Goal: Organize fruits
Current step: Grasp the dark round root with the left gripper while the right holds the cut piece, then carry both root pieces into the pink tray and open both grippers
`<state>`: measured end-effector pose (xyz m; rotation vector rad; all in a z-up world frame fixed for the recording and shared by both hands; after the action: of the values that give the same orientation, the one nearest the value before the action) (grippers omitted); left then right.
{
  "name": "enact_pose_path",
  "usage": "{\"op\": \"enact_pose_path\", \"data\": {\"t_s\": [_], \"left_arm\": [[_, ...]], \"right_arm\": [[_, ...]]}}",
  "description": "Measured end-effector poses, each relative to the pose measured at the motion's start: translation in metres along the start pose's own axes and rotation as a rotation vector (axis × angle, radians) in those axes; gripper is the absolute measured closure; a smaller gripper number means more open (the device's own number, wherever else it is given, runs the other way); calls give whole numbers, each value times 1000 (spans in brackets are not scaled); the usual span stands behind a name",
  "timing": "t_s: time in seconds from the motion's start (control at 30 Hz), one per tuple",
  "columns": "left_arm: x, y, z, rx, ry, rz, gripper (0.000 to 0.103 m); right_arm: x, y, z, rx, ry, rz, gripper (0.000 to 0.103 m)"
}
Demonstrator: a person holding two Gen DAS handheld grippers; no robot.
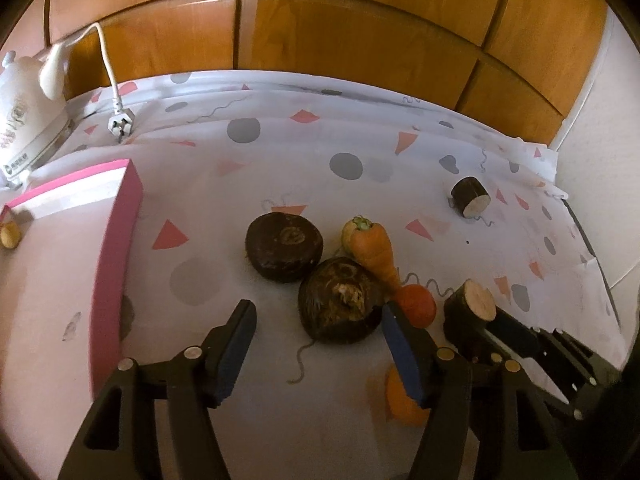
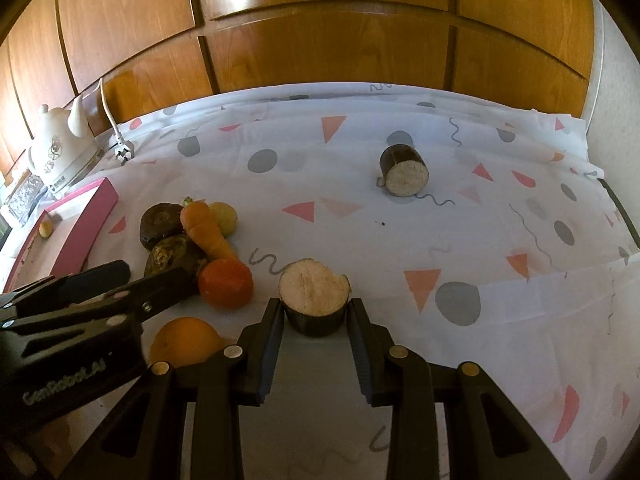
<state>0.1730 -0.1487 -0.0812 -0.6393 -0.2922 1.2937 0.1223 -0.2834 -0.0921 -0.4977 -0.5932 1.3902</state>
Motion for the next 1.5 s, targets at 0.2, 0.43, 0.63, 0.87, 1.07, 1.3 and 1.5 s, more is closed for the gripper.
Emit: {"op": "enact_pose_path", "data": {"t_s": [0.2,0.43,0.63,0.87,1.07,1.3,1.5], "left_arm": [[-9,-1,-2,-28,33,-36,58],[-1,11,12,-28,39,-10,59],[5,27,29,-30,25,6,59],[5,32,57,-69,20,-17,59],[18,35,82,-98,-12,-5,59],[40,40,102,-119,-51,36,59],[61,45,115,-136,-87,72,59]], "right_arm": [[-1,1,0,-8,-7,-6,70],[-2,2,0,-12,-13,-11,70],[-2,2,-1,-6,-12,-11,70],[-1,2,0,-8,-3,-3,70],[0,6,10,-12,30,16,71],[1,18,20,-13,53,32,71],[6,25,33,-23,56,36,71]]}}
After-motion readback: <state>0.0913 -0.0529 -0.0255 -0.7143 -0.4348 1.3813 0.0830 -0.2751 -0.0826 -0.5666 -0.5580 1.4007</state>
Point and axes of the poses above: each gripper's, at about its wrist camera, not at the fingertips, and z roughly against the way its jaws point, x to its left, y to its underside, the point moved 3 cm from there along -z, roughly the way its jaws point, and after that the axes turned 3 degrees about -z, right-handed, at the moved point
